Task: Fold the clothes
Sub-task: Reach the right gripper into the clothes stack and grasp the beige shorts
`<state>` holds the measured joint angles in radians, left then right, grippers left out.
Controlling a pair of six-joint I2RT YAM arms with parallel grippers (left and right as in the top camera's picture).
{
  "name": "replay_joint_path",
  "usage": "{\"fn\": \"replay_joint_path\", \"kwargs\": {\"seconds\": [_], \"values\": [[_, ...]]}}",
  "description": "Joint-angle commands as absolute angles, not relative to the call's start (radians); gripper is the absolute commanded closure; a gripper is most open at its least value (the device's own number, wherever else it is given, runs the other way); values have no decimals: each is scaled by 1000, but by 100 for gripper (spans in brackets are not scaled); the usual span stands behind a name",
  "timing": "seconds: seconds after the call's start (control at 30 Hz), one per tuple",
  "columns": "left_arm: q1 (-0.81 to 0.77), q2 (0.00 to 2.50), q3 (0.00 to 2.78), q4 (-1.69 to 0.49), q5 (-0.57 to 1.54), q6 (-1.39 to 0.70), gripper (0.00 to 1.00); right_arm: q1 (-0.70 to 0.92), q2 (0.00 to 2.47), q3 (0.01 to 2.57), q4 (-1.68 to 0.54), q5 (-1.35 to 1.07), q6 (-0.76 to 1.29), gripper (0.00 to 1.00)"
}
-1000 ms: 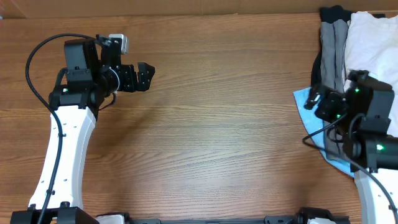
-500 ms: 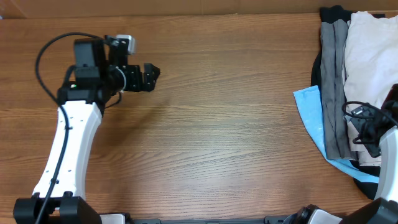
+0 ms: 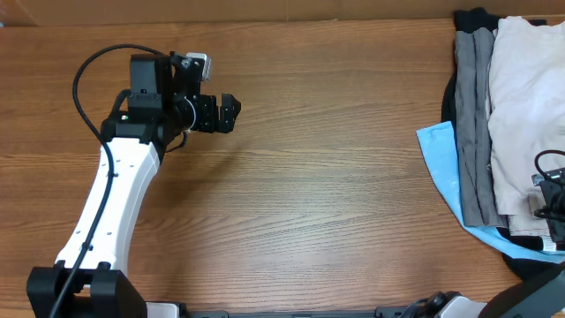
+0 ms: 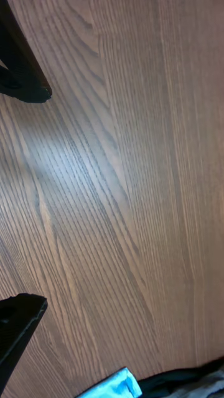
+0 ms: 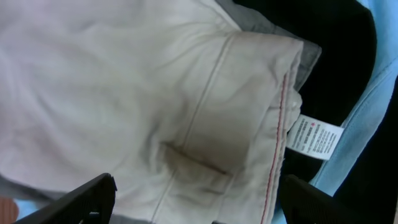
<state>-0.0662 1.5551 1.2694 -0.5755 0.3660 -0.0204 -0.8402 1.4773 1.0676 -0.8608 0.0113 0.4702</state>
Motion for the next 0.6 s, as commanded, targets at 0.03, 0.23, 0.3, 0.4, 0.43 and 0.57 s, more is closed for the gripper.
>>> {"fn": "replay_joint_path", "kwargs": {"seconds": [0.03, 0.23, 0.3, 0.4, 0.43, 0.57], "values": [[-73, 1582, 1287, -571, 356, -23, 0, -886, 1558, 1069, -826, -51, 441, 12], [-73, 1582, 1287, -567, 347, -23, 0, -890, 1581, 1066, -752, -54, 441, 15], [-73, 1583, 1287, -569, 339, -22, 0, -890, 1581, 1063, -739, -54, 441, 20], [-73, 1583, 1287, -570, 332, -22, 0, -890, 1581, 1042, -714, -54, 441, 29], [-73, 1583, 1287, -569, 332, -23, 0, -890, 1581, 1034, -706, -54, 441, 32], [-73, 1583, 1287, -568, 329, -23, 0, -890, 1581, 999, -675, -54, 441, 40]]}}
